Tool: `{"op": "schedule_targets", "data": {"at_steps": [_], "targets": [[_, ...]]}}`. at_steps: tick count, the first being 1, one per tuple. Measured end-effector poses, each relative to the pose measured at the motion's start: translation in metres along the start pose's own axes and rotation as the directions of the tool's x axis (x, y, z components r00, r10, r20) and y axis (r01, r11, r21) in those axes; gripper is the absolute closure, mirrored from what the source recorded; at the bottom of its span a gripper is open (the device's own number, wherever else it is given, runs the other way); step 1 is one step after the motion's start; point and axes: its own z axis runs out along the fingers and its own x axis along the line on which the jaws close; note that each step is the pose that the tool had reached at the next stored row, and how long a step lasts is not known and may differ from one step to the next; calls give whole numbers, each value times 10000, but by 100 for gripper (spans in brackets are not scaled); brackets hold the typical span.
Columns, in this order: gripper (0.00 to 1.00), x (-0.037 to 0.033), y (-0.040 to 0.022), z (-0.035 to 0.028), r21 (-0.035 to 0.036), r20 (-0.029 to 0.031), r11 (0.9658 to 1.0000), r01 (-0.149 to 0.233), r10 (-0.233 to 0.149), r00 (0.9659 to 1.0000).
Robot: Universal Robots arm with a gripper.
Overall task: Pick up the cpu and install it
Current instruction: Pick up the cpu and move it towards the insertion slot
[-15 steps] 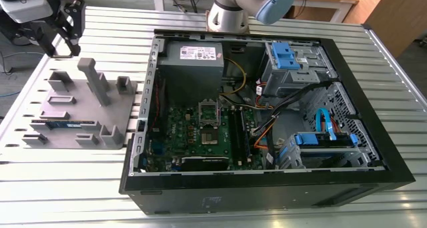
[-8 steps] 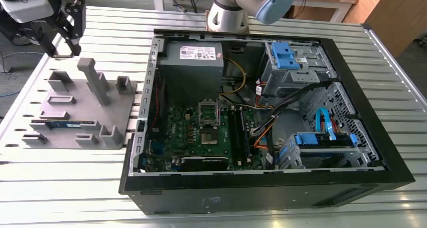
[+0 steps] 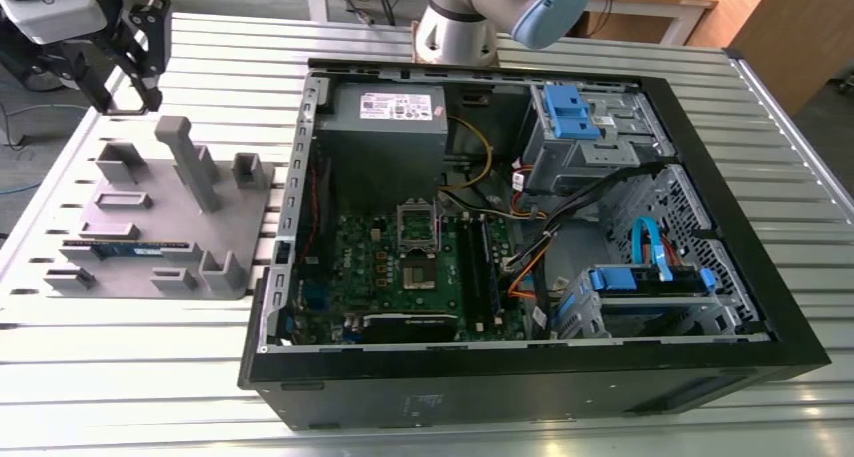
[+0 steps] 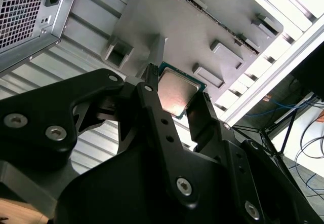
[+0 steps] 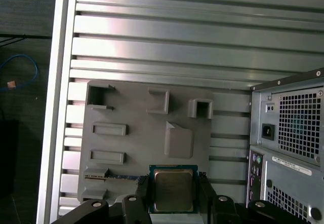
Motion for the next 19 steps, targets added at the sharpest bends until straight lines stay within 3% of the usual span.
{"op": "schedule_targets", "data": {"at_steps": [10,19], "targets": [[53,-44,-3,1,-1,0,10000,1,-1,10000],[53,-210,-11,4,-8,1,10000,0,0,10000]]}}
